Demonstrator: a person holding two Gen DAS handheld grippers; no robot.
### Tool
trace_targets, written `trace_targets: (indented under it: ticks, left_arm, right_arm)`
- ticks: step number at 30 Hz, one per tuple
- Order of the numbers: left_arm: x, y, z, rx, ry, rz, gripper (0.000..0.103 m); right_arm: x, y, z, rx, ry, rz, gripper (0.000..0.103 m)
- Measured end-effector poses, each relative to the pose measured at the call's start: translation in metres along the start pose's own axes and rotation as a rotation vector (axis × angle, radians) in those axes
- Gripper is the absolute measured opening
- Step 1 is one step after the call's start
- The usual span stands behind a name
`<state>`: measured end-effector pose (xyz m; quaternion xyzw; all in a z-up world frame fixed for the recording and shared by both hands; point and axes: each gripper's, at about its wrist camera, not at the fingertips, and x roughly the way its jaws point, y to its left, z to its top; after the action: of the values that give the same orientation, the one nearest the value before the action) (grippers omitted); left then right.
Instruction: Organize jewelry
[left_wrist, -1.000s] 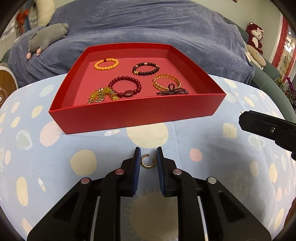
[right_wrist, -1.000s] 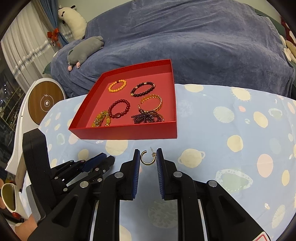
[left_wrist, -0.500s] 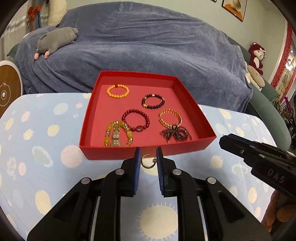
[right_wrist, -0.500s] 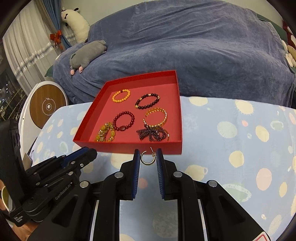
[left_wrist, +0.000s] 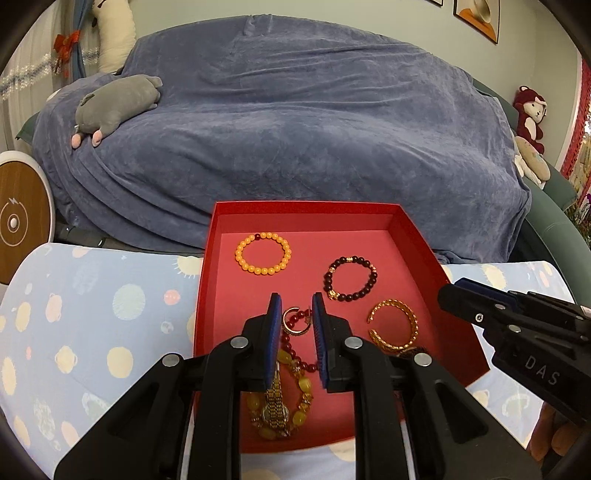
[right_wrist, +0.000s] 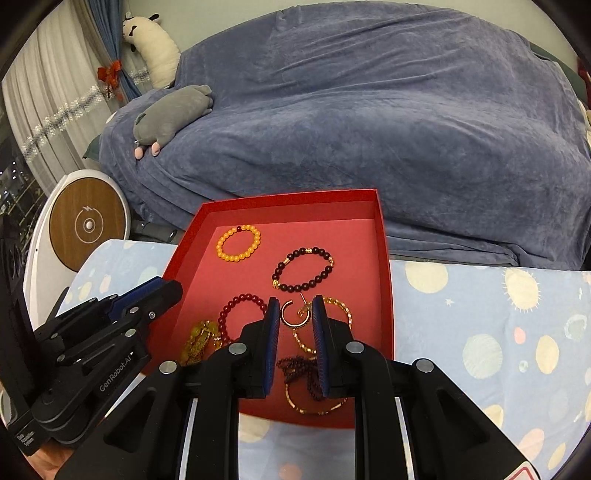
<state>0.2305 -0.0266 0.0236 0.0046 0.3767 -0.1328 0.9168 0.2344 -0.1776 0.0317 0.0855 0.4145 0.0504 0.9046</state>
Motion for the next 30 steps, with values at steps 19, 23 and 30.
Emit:
trace_targets:
  ticks: [19,23,30]
  left_arm:
    - [0.042,0.009,0.005,-0.032,0.046,0.083,0.036]
    - [0.031,0.013,-0.014,-0.012,0.061,0.091,0.038]
    - [0.011,0.012,-0.053,0.044,0.108,0.097,0.037]
  right_arm:
    - [0.055,-0.002,0.0,-0.003,0.061,-0.034,0.022]
    - [0.045,-0.002,-0.021,-0.013,0.074,-0.027,0.022]
    - [0.028,0.009,-0.058,-0.075,0.103,-0.04,0.024]
